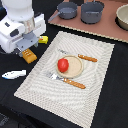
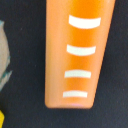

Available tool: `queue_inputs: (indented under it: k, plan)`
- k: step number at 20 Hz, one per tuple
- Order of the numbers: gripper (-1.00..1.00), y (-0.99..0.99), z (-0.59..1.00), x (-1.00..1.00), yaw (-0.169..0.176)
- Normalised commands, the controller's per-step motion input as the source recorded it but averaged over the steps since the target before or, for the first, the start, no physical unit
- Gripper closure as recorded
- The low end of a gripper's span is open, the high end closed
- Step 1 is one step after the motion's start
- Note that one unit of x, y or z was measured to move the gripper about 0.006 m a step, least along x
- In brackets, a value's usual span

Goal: Interact with the objects in diverse but meaningful ways.

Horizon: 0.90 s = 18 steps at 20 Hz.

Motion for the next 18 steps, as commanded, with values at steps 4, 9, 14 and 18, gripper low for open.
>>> queue_inputs:
  k: [4, 9, 14, 18]
  plan:
    - [-1.0, -0.02, -0.32, -0.14, 0.013]
    - [1.0, 0.0, -0.14, -0.03, 0.016]
    - [1.0, 0.0, -0.07, 0.0, 0.002]
    - [1.0, 0.0, -0.13, 0.0, 0.005]
